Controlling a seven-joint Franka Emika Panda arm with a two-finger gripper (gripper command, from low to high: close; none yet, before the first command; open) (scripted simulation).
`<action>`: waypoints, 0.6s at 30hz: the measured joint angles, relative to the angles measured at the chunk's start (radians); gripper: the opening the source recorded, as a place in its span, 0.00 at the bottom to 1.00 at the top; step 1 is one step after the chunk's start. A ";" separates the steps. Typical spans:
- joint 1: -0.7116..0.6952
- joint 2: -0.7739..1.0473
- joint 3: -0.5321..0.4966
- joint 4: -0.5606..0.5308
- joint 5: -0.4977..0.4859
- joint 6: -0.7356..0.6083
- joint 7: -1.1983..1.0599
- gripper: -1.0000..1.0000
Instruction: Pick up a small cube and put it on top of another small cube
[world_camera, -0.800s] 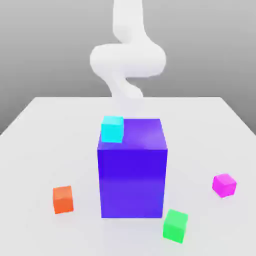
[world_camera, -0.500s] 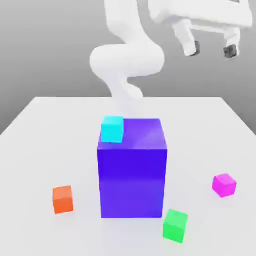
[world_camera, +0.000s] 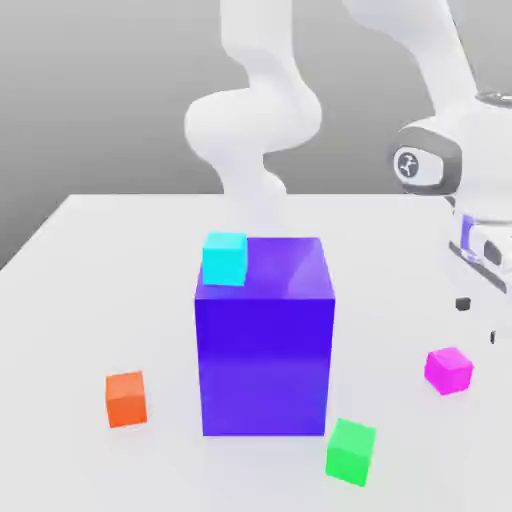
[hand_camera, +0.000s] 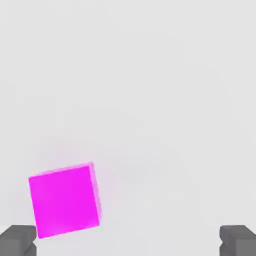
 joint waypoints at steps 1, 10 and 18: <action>0.008 0.036 -0.010 0.002 -0.023 0.027 0.006 0.50; 0.069 0.214 -0.084 0.031 -0.093 0.166 0.050 0.00; 0.036 0.065 -0.037 0.002 -0.031 0.047 0.002 0.00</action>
